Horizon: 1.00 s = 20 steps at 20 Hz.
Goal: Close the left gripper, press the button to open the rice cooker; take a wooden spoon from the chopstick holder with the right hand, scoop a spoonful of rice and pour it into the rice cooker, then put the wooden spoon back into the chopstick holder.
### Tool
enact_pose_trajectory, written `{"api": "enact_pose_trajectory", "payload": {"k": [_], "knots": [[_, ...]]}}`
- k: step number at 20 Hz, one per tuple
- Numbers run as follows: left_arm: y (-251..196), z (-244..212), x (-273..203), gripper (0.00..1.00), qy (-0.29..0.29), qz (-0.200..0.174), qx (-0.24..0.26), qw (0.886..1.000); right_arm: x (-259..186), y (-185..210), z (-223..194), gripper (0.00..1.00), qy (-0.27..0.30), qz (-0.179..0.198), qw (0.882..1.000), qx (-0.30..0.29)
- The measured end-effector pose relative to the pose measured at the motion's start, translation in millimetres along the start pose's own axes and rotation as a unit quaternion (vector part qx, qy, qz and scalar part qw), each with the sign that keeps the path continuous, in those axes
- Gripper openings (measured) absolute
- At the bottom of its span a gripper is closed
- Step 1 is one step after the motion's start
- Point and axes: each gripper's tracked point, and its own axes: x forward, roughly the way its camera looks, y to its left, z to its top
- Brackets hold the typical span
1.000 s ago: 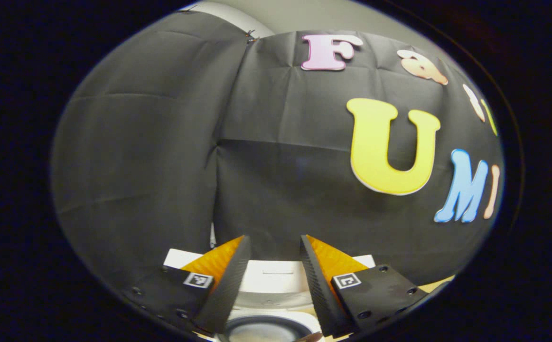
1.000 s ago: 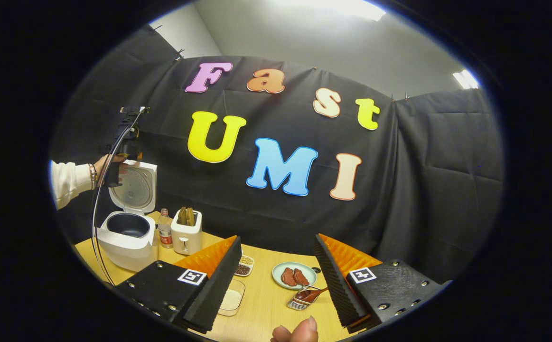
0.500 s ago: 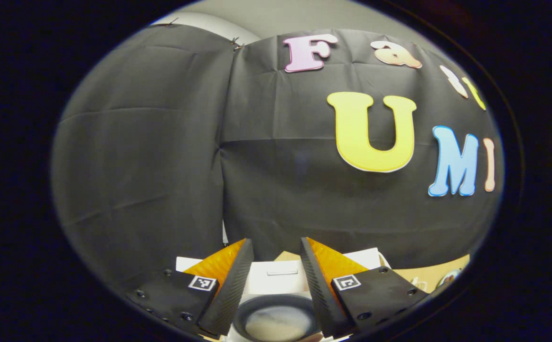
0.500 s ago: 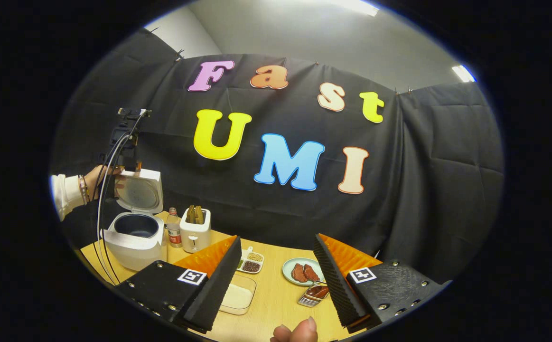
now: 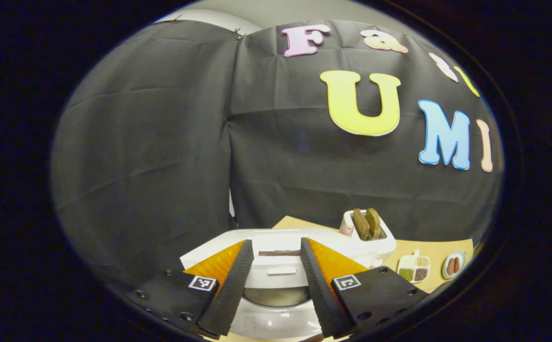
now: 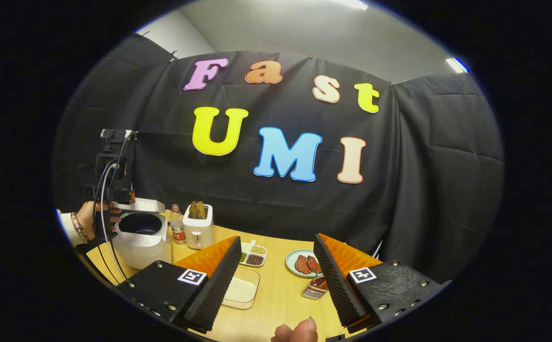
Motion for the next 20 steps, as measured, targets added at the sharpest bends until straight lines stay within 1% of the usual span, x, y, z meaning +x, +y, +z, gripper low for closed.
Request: {"api": "enact_pose_trajectory", "payload": {"k": [2, 3, 6, 7, 8, 9, 13, 14, 15, 18, 20], "knots": [[-4.0, -29.5, 0.8, 0.75, 0.029, 0.0, 0.004, 1.0, -4.2, -0.7, -4.9, 0.94, 0.004, 0.0, 1.0, 0.002], [-2.1, -47.4, 1.7, 0.75, 0.049, 0.001, 0.003, 0.999, -14.4, -6.1, -4.0, 0.94, 0.006, -0.002, 1.0, 0.003], [-3.1, -102.6, 4.1, 0.76, 0.123, 0.002, -0.007, 0.992, -16.6, -3.5, -11.0, 0.94, 0.014, 0.002, 1.0, 0.01], [-4.7, -109.0, 6.7, 0.77, 0.132, 0.003, -0.006, 0.991, -17.9, -3.5, -12.0, 0.94, 0.015, 0.002, 1.0, 0.012], [-5.0, -99.1, 11.5, 0.77, 0.102, -0.001, 0.004, 0.995, -18.6, -3.3, -12.8, 0.94, 0.017, 0.004, 1.0, 0.013], [-6.4, -105.1, 14.8, 0.77, 0.111, -0.001, 0.001, 0.994, -17.6, -2.7, -15.4, 0.93, 0.018, 0.005, 1.0, 0.014], [-8.2, -103.5, 12.7, 0.8, 0.113, -0.009, 0.004, 0.994, -16.8, -1.5, -16.7, 0.94, 0.017, 0.007, 1.0, 0.023], [-8.5, -103.4, 12.2, 0.75, 0.117, -0.013, 0.002, 0.993, -17.0, -2.2, -16.0, 0.94, 0.016, 0.007, 1.0, 0.026], [-8.4, -104.6, 11.4, 0.79, 0.123, -0.016, -0.002, 0.992, -16.3, -3.7, -15.6, 0.94, 0.015, 0.007, 0.999, 0.028], [-5.6, -103.3, 5.8, 0.84, 0.135, -0.028, 0.001, 0.99, -17.1, -9.8, -16.3, 0.94, 0.015, 0.003, 0.999, 0.039], [-6.4, -86.2, -10.4, 0.84, 0.116, -0.034, -0.013, 0.993, -16.5, -15.7, -17.2, 0.94, 0.016, -0.001, 0.999, 0.049]]}}
